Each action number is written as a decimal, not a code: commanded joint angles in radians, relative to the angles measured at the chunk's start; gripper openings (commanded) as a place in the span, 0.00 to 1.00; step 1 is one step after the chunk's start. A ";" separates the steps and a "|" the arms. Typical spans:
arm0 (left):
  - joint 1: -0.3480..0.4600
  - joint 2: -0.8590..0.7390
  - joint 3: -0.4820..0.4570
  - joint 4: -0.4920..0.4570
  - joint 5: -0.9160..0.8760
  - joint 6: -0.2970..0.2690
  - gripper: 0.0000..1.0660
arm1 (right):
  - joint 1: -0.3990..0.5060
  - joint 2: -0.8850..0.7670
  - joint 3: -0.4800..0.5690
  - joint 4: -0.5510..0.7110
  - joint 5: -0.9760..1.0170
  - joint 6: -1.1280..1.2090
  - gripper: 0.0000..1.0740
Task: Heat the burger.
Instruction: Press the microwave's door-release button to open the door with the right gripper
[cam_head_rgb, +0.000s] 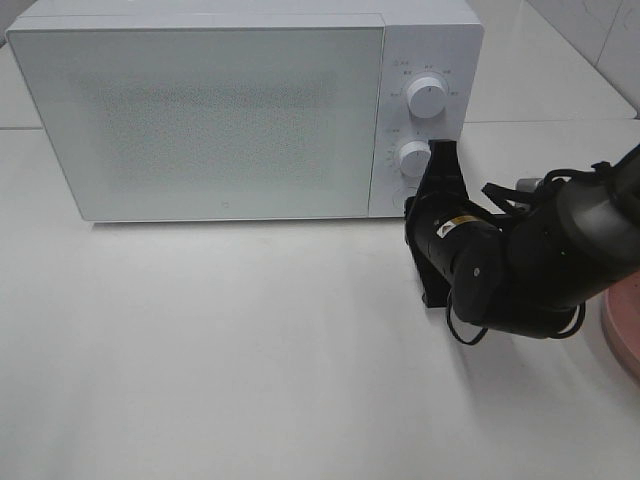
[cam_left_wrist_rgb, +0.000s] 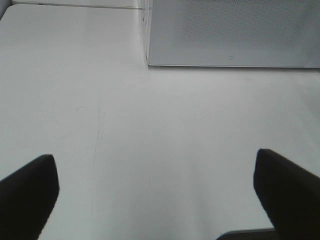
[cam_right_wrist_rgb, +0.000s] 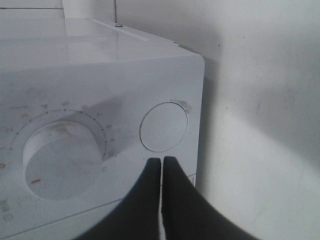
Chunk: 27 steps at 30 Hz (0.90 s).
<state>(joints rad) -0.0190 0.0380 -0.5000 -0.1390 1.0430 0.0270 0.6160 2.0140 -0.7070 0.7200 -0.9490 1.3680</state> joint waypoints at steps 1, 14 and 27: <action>0.002 -0.003 0.002 -0.010 -0.008 -0.001 0.92 | -0.028 0.019 -0.037 -0.023 0.016 -0.004 0.00; 0.002 -0.003 0.002 -0.010 -0.008 -0.001 0.92 | -0.042 0.091 -0.113 -0.032 0.045 0.003 0.00; 0.002 -0.003 0.002 -0.010 -0.008 -0.001 0.92 | -0.054 0.124 -0.140 -0.003 0.017 0.000 0.00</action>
<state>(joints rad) -0.0190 0.0380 -0.5000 -0.1390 1.0430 0.0270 0.5660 2.1410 -0.8410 0.7200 -0.9250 1.3700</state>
